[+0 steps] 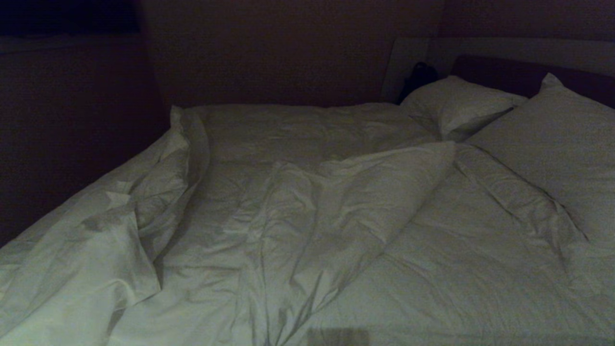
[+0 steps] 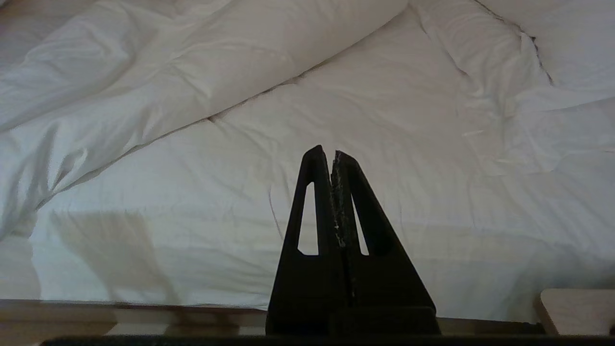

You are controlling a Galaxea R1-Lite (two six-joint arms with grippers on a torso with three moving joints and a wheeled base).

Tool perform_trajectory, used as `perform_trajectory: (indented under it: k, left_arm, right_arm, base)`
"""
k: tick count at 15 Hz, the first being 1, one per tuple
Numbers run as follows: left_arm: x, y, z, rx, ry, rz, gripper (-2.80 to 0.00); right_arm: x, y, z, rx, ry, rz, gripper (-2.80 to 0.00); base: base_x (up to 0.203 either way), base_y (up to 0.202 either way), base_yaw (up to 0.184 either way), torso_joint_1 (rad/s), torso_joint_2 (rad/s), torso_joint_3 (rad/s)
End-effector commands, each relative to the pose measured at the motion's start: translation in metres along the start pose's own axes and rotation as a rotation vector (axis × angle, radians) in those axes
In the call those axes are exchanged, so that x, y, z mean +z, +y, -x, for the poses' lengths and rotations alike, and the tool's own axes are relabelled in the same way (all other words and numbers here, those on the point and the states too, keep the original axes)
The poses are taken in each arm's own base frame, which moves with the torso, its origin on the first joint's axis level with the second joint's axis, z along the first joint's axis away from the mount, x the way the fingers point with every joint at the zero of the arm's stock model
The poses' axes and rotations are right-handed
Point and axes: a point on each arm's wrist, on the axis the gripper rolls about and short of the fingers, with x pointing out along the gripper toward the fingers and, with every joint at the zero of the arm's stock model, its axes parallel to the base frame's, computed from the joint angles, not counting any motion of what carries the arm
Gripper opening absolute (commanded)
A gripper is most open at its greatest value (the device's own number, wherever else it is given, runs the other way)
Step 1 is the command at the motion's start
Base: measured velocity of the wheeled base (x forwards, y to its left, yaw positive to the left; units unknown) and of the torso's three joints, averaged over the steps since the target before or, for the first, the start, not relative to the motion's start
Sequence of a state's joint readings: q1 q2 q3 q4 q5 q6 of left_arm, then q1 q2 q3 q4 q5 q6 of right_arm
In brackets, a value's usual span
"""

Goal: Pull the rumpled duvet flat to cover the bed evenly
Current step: Flatten the corners of the folded blanket

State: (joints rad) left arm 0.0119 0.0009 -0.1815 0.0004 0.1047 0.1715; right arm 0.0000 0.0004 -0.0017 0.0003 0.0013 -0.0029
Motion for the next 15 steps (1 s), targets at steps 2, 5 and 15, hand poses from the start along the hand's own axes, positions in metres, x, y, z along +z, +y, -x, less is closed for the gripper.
perform_trajectory:
  k: [2, 5, 15]
  left_arm:
    - [-0.01, -0.002, -0.003, -0.005, 0.032, -0.005, -2.8]
    - [-0.017, -0.005, -0.004, -0.064, 0.044, -0.006, -2.8]
    - [-0.042, -0.01, -0.008, -0.098, 0.131, -0.018, -2.8]
  right_arm:
    - [0.0, 0.0, 0.0, 0.0, 0.001, 0.0, -2.8]
    - [0.0, 0.0, 0.0, 0.002, 0.001, 0.0, -2.8]
    - [0.0, 0.0, 0.0, 0.0, 0.001, 0.0, -2.8]
  base:
    - [0.0, 0.0, 0.0, 0.0, 0.0, 0.0]
    - [0.0, 0.0, 0.0, 0.0, 0.0, 0.0]
    - [0.0, 0.0, 0.0, 0.0, 0.0, 0.0]
